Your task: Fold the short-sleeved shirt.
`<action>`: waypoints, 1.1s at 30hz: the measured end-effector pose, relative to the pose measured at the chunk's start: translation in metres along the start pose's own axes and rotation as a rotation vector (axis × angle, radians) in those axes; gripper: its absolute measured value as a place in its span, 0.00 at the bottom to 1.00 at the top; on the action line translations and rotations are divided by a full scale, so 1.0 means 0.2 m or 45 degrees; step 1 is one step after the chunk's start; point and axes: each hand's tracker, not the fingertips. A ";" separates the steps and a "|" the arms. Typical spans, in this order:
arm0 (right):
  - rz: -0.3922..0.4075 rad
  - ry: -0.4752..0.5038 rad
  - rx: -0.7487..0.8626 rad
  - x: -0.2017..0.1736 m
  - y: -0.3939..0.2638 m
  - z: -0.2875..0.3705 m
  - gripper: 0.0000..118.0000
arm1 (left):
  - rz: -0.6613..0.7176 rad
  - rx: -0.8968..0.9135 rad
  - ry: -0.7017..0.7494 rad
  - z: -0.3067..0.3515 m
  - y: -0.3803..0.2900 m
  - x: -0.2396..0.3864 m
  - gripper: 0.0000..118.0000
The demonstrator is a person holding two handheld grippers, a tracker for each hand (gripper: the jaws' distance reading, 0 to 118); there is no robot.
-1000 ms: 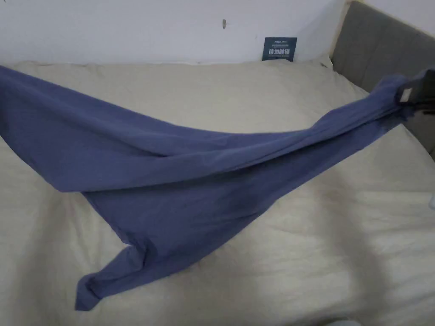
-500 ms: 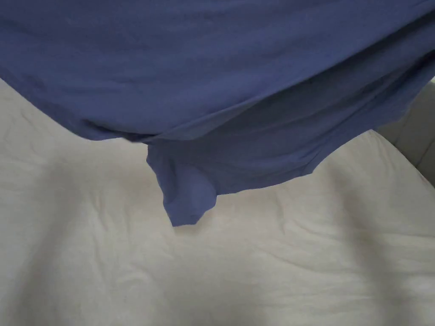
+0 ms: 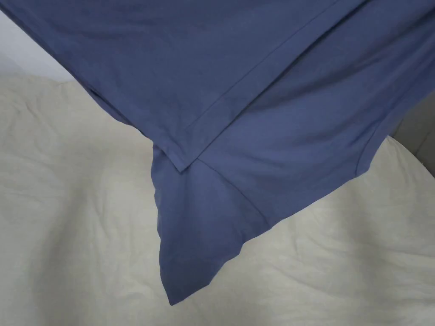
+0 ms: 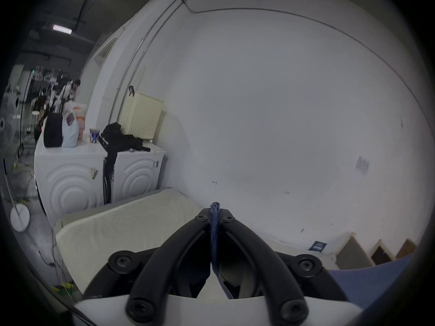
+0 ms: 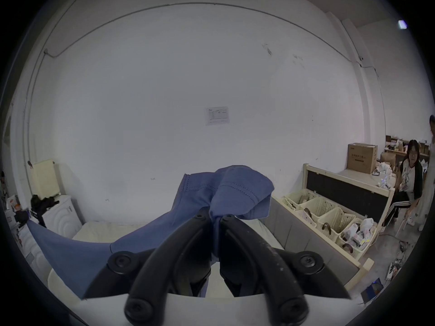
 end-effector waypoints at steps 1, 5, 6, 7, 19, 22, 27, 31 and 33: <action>0.011 -0.023 -0.008 -0.03 0.01 -0.07 0.06 | -0.025 0.004 0.022 -0.06 -0.01 0.04 0.04; 0.003 -0.104 -0.019 -0.18 0.04 -0.41 0.06 | -0.018 -0.032 0.114 -0.31 -0.06 0.24 0.04; -0.007 -0.117 -0.040 -0.19 0.06 -0.51 0.06 | -0.021 -0.049 0.141 -0.38 -0.08 0.29 0.04; -0.033 -0.119 -0.058 -0.20 0.07 -0.60 0.06 | -0.033 -0.042 0.159 -0.44 -0.10 0.34 0.04; -0.073 -0.175 0.015 -0.32 -0.06 -1.17 0.06 | -0.159 0.074 0.263 -0.94 -0.34 0.72 0.04; -0.108 -0.180 -0.004 -0.27 -0.18 -1.23 0.06 | -0.162 0.065 0.184 -0.95 -0.46 0.74 0.04; -0.118 -0.191 -0.159 -0.15 -0.51 -1.30 0.06 | -0.204 -0.078 0.033 -1.02 -0.76 0.65 0.04; -0.085 -0.172 -0.313 -0.05 -0.88 -1.27 0.06 | -0.226 -0.253 -0.013 -0.97 -1.08 0.50 0.04; -0.040 -0.170 -0.397 0.01 -1.08 -1.23 0.06 | -0.250 -0.327 -0.026 -0.94 -1.24 0.39 0.04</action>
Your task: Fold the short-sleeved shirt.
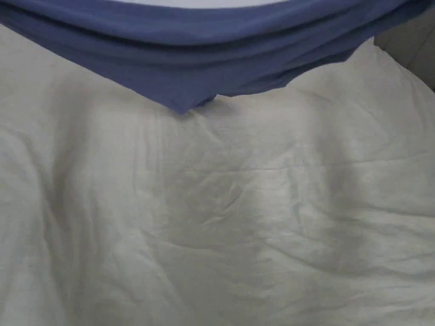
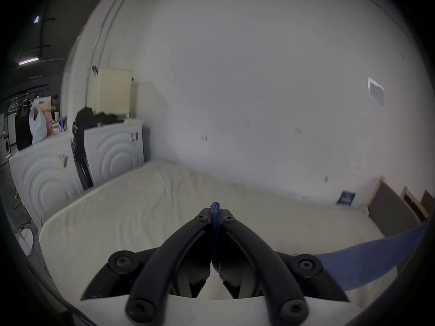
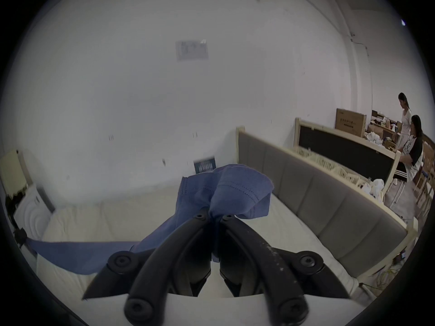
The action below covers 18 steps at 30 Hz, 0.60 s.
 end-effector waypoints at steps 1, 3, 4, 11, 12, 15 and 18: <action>0.015 0.000 -0.031 0.03 -0.12 0.00 0.06 | -0.007 -0.036 -0.014 0.02 -0.11 -0.04 0.04; 0.038 0.044 -0.123 0.12 -0.36 0.00 0.06 | -0.027 -0.133 -0.023 0.04 -0.32 -0.13 0.04; 0.058 0.044 -0.184 0.17 -0.48 0.00 0.06 | -0.015 -0.173 -0.021 0.06 -0.43 -0.18 0.04; 0.041 0.024 -0.432 0.44 -1.28 0.21 0.06 | 0.074 -0.410 -0.024 0.39 -1.08 -0.49 0.04; 0.013 0.005 -0.468 0.49 -1.38 0.23 0.06 | 0.075 -0.446 -0.008 0.43 -1.15 -0.53 0.04; -0.109 -0.033 -0.567 0.62 -1.63 0.30 0.06 | 0.220 -0.485 -0.001 0.56 -1.29 -0.66 0.04; -0.124 -0.052 -0.586 0.70 -1.81 0.39 0.06 | 0.202 -0.494 0.029 0.67 -1.38 -0.74 0.04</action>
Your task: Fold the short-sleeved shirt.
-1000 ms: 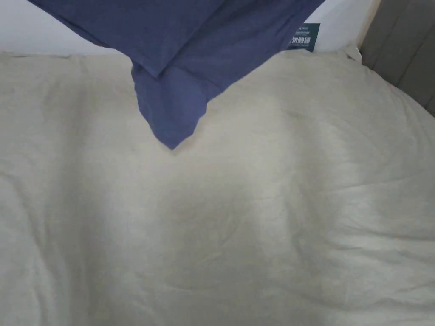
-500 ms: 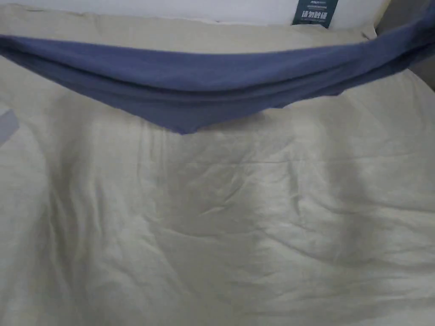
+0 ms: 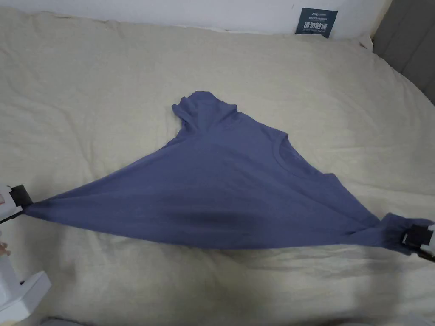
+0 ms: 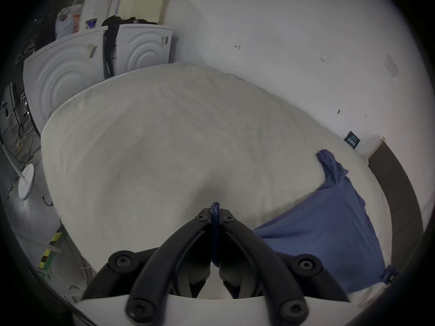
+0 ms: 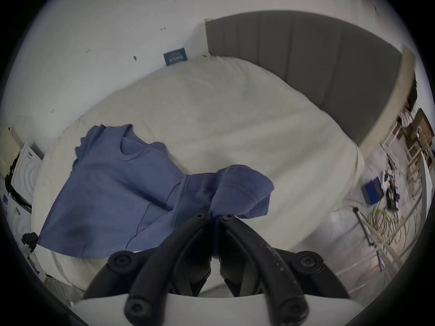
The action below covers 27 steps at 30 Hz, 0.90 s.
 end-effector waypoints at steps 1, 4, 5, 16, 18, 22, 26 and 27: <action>-0.001 0.001 -0.017 0.03 -0.05 0.01 0.06 | -0.020 -0.008 0.031 0.02 -0.03 -0.02 0.04; 0.025 0.004 -0.073 0.11 -0.18 0.04 0.06 | 0.002 -0.045 0.064 0.05 -0.07 -0.10 0.04; 0.021 0.022 -0.084 0.13 -0.21 0.05 0.06 | 0.014 -0.062 0.076 0.05 -0.09 -0.11 0.04; 0.262 -0.055 0.215 0.06 -0.09 0.42 0.98 | -0.060 0.393 0.022 0.35 0.08 -0.01 1.00; 0.306 -0.018 0.388 -0.03 -0.03 0.57 0.98 | -0.139 0.484 -0.030 0.46 0.12 0.08 1.00; 0.334 0.111 0.704 -0.26 -0.01 0.85 1.00 | -0.381 0.725 -0.118 0.66 0.10 0.31 1.00; 0.325 0.260 0.864 -0.44 -0.04 0.92 1.00 | -0.479 0.826 -0.242 0.80 0.02 0.49 1.00; 0.340 0.282 0.885 -0.47 -0.04 0.88 1.00 | -0.480 0.818 -0.280 0.82 0.00 0.52 1.00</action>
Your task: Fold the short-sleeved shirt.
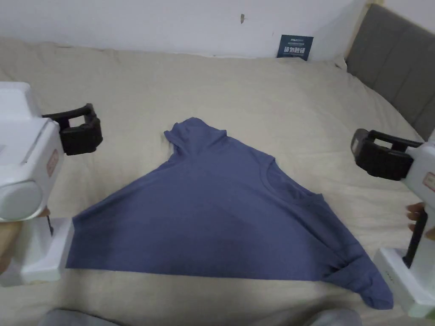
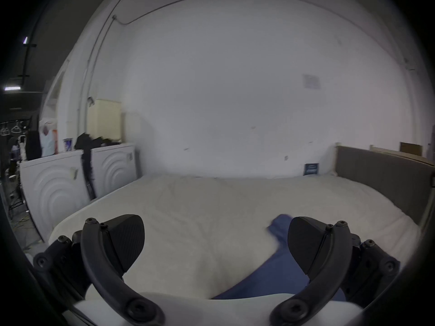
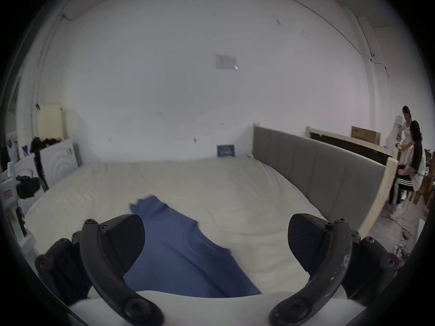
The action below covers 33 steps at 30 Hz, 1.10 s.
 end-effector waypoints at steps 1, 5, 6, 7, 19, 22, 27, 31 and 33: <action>0.013 -0.001 0.013 -0.05 -0.01 -0.01 1.00 | -0.003 -0.007 -0.001 0.01 0.00 0.04 1.00; 0.058 0.031 0.069 -0.20 -0.06 -0.02 1.00 | -0.070 0.023 -0.039 0.07 -0.03 0.13 1.00; 0.059 0.040 0.069 -0.23 -0.07 -0.02 0.94 | -0.070 0.029 -0.047 0.08 -0.04 0.15 0.98; 0.046 0.064 0.068 -0.24 -0.09 -0.02 0.85 | -0.065 0.033 -0.060 0.09 -0.04 0.16 0.93; -0.056 0.098 0.031 -0.27 -0.14 -0.06 0.01 | -0.086 0.004 -0.088 0.12 -0.10 0.23 0.00; -0.048 0.090 0.022 -0.26 -0.15 -0.07 0.01 | -0.090 -0.020 -0.100 0.10 -0.10 0.23 0.00; -0.066 0.093 -0.012 -0.24 -0.16 -0.09 0.01 | 0.017 -0.227 -0.122 0.01 -0.08 0.10 0.02; -0.081 0.101 -0.045 -0.24 -0.18 -0.11 0.01 | 0.088 -0.448 0.015 -0.12 -0.10 -0.12 0.98; -0.090 0.113 -0.068 -0.25 -0.19 -0.12 0.01 | 0.143 -0.517 0.036 -0.15 -0.14 -0.24 0.98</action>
